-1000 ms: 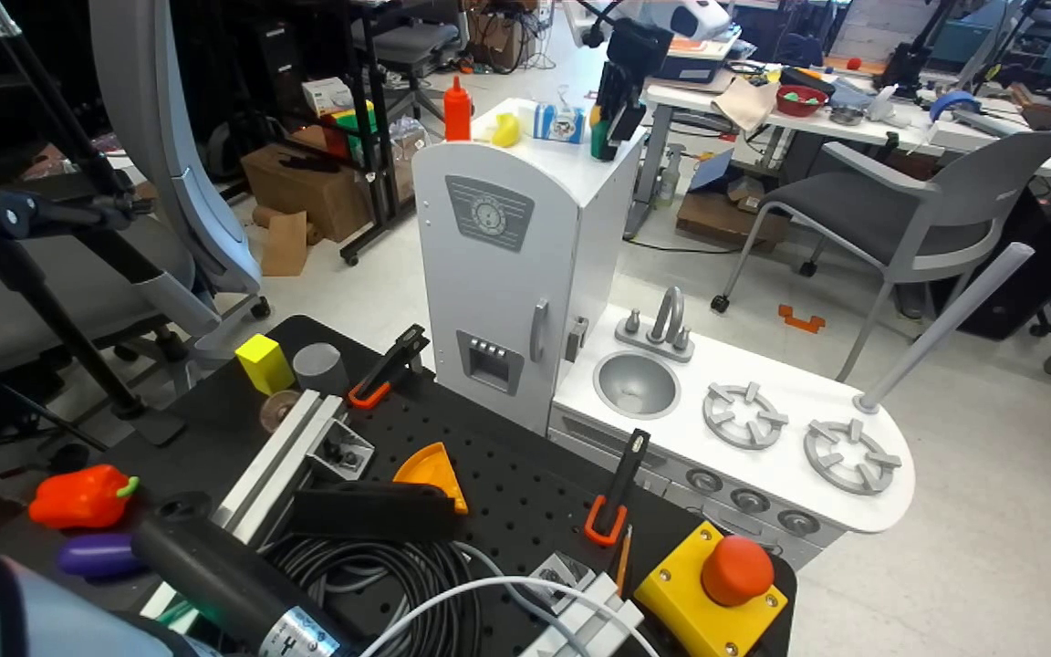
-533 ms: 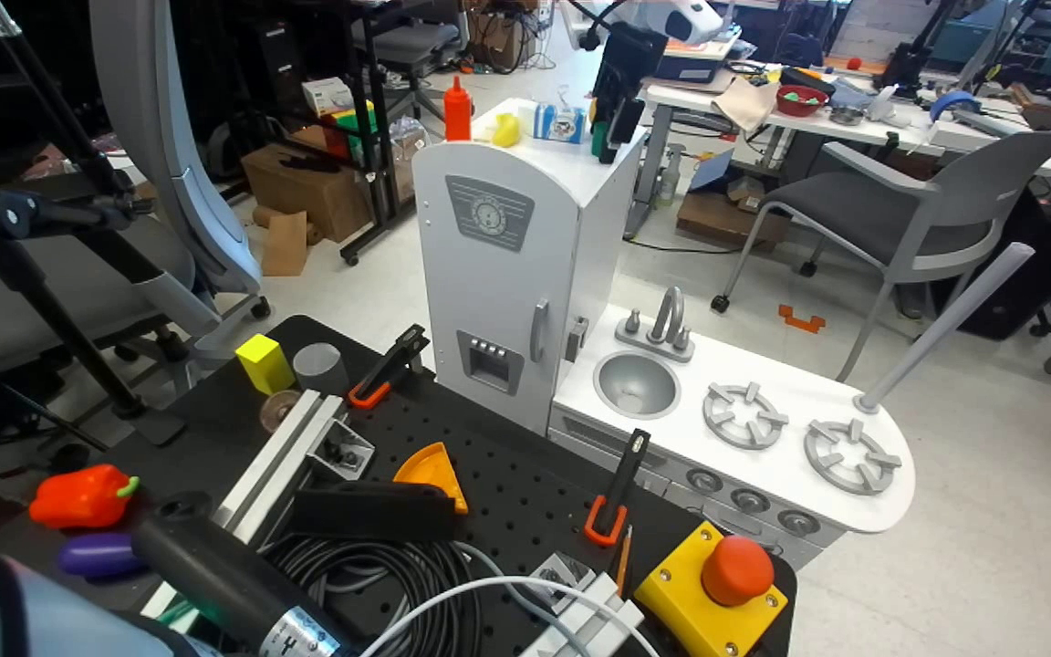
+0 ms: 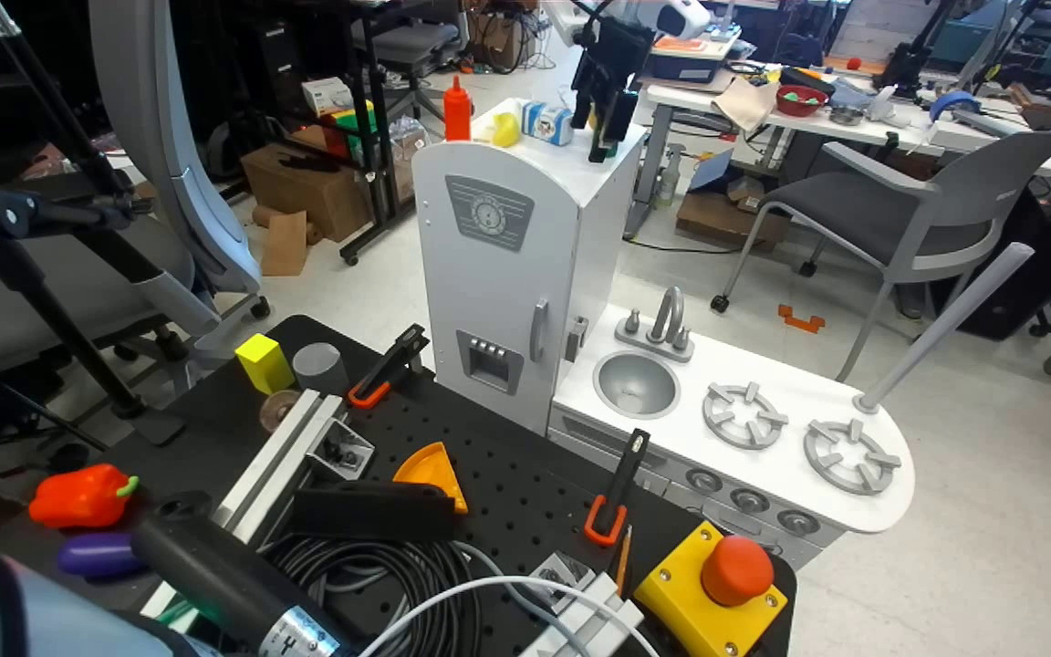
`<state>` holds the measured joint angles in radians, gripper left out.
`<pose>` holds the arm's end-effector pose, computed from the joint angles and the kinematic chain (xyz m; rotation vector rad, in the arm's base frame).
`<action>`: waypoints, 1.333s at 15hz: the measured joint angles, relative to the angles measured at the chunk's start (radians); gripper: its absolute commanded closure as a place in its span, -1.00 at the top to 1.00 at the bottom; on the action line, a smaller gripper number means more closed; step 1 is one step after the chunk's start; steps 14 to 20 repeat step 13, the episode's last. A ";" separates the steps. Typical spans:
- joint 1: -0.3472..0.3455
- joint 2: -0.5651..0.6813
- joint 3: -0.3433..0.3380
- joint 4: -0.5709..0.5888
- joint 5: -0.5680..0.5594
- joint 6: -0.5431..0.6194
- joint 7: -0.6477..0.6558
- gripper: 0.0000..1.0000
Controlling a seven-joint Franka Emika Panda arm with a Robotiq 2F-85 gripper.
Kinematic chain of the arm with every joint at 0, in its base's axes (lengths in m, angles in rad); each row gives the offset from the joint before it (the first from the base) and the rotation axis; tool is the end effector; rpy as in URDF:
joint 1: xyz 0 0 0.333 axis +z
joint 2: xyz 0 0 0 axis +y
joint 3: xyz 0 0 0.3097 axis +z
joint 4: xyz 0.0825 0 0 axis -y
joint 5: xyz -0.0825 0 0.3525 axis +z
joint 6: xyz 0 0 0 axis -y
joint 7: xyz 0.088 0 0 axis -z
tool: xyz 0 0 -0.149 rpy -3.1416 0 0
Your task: Move the green block to the right
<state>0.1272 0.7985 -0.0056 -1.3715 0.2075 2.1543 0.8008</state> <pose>0.6964 0.1015 0.2103 -2.7624 1.1573 0.1332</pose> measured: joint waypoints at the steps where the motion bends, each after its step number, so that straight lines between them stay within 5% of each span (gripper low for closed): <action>1: 0.000 -0.037 0.000 -0.047 0.000 0.014 -0.028 1.00; 10: 0.000 -0.391 0.000 -0.484 0.000 0.248 -0.186 1.00; 20: 0.000 -0.383 0.000 -0.477 0.000 0.246 -0.186 1.00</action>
